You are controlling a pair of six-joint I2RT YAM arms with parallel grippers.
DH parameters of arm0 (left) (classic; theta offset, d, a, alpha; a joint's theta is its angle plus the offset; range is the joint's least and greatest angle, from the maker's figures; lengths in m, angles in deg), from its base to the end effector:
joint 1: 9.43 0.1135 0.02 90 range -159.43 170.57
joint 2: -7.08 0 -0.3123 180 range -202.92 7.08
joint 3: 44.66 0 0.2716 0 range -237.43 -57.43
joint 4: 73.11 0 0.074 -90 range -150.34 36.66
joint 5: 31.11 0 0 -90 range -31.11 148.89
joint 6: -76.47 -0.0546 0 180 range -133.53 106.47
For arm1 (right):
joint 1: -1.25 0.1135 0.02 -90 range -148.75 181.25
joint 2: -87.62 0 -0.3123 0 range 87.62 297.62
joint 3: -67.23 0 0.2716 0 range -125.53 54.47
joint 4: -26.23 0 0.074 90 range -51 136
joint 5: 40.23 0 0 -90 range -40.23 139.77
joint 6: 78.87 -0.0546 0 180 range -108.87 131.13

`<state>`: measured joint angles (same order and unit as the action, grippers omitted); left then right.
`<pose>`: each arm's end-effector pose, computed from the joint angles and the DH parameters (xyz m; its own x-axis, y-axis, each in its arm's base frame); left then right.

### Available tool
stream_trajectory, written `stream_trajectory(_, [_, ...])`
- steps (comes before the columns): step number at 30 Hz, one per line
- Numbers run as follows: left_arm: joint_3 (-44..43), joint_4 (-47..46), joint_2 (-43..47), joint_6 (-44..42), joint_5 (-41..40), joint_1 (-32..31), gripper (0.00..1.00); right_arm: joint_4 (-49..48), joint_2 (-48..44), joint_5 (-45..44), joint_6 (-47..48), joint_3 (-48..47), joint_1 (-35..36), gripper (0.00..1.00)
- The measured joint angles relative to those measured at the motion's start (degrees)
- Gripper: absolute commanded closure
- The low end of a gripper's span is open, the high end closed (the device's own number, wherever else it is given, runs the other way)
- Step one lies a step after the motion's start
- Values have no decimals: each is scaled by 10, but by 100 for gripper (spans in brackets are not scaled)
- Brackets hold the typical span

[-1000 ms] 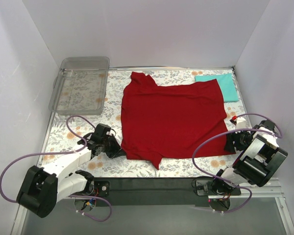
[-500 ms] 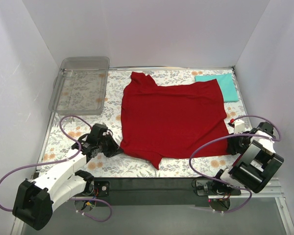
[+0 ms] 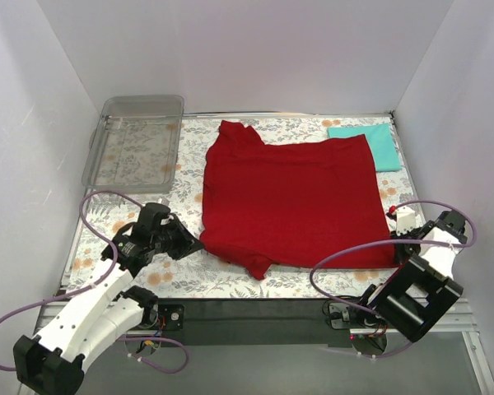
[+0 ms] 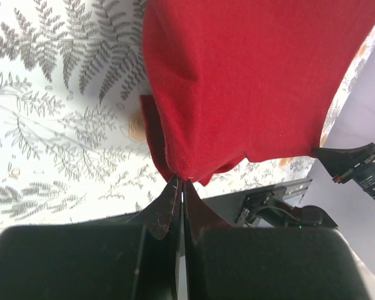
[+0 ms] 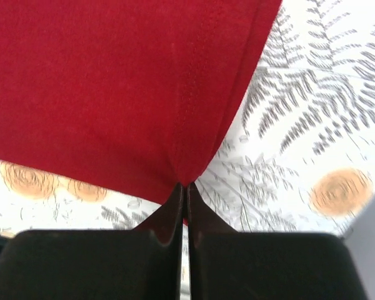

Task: Fold and stack the t-shirts
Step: Flatten the tshirt out

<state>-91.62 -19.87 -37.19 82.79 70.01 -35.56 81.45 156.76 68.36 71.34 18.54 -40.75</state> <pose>0.1289 -0.0750 0.2457 -0.4626 -0.8594 0.2180 -0.7487 0.2470 -0.6151 0.1561 -0.1171 0.1886 -0.8572 -0.3350 -0.3910 -0.3389 0.9388 -0.0613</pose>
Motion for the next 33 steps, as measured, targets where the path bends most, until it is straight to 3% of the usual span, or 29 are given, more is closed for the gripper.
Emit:
stream_trajectory(10, [-11, 127, 87, 34, 29, -1, 100, 77, -108, -68, 47, 14, -9, 99])
stream_trajectory(17, [-17, 186, 98, 41, 55, -2, 100, 130, -144, -113, 102, 31, -22, 99])
stream_trajectory(18, [-18, 192, 99, 41, 59, -2, 100, 134, -147, -115, 105, 31, -23, 76])
stream_trajectory(19, [-19, 196, 100, 41, 63, -2, 90, 137, -148, -114, 103, 31, -24, 65])
stream_trajectory(20, [-19, 197, 101, 39, 69, -2, 64, 138, -147, -113, 104, 30, -26, 48])
stream_trajectory(23, [-25, 195, 98, 25, 80, -2, 31, 150, -134, -97, 102, 12, -27, 33])
stream_trajectory(28, [-128, 181, 56, -28, 54, -2, 24, 158, -70, -26, 85, -92, -27, 31])
stream_trajectory(33, [-160, 21, 6, -110, 30, -2, 23, 155, 34, 101, 57, -202, -11, 35])
